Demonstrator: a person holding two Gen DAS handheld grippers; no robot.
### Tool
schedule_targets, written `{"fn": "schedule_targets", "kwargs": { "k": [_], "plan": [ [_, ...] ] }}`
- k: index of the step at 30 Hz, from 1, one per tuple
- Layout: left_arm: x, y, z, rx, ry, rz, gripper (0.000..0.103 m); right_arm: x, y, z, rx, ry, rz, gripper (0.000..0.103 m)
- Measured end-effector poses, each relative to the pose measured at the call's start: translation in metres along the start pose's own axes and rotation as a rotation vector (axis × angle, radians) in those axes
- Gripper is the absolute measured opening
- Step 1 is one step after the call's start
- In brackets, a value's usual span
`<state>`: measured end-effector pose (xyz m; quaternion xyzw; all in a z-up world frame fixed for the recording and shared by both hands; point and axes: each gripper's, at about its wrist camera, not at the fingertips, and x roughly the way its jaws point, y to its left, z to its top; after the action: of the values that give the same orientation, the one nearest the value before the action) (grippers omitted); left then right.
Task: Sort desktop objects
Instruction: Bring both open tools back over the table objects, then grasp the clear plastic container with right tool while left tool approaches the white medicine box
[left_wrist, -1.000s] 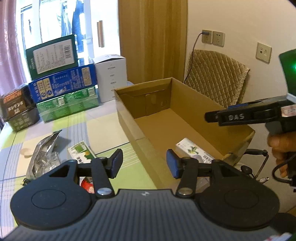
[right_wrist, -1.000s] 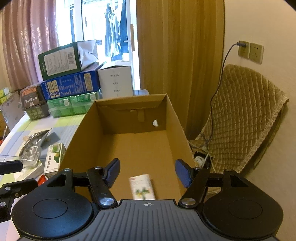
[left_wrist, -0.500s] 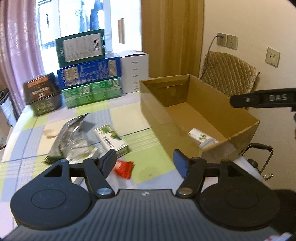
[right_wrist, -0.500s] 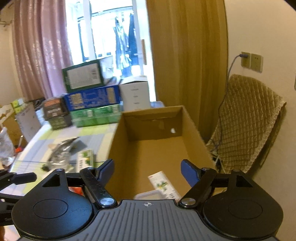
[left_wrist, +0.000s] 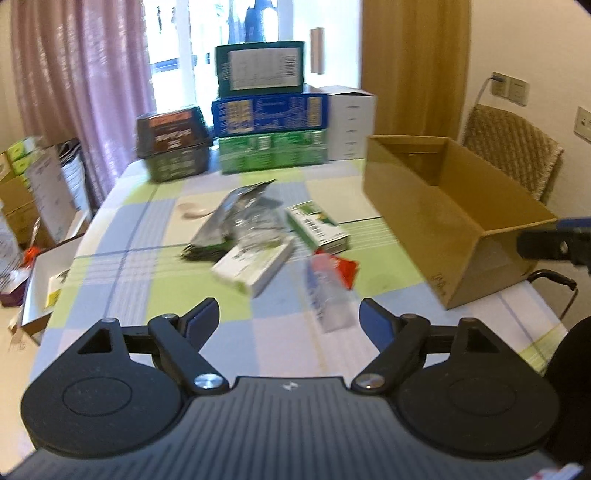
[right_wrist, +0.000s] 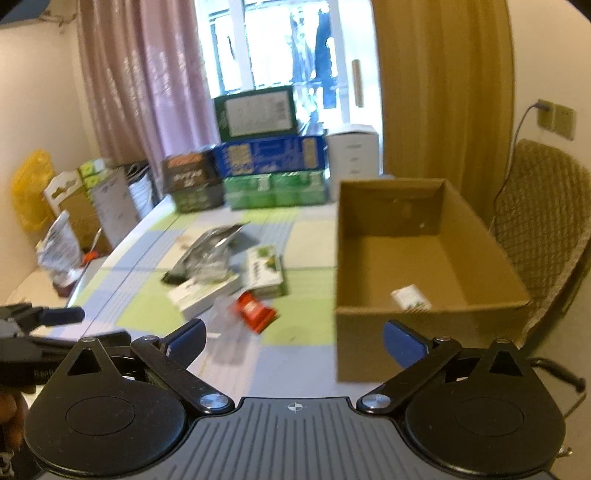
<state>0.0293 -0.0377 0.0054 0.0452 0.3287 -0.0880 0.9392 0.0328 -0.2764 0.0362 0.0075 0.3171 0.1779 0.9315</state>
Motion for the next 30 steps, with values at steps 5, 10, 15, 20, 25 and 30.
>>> {"fn": "schedule_targets", "kwargs": {
  "k": [5,10,15,20,25,30],
  "plan": [
    [-0.006,0.026,-0.007,-0.026,0.004,0.039,0.083,0.012,0.023,-0.01,-0.038,0.034,0.029,0.1],
    [-0.001,0.048,-0.007,-0.024,0.011,0.053,0.087,0.026,0.039,-0.014,-0.072,0.053,0.049,0.1],
    [0.017,0.062,-0.003,0.017,0.024,0.04,0.093,0.049,0.052,-0.015,-0.093,0.07,0.061,0.1],
    [0.044,0.076,0.001,0.04,0.045,0.002,0.095,0.08,0.065,-0.019,-0.12,0.1,0.058,0.1],
    [0.078,0.085,0.002,0.083,0.075,-0.007,0.095,0.113,0.074,-0.021,-0.117,0.128,0.058,0.099],
    [0.109,0.094,0.003,0.096,0.096,-0.037,0.095,0.149,0.077,-0.023,-0.116,0.165,0.058,0.086]
  ]
}}
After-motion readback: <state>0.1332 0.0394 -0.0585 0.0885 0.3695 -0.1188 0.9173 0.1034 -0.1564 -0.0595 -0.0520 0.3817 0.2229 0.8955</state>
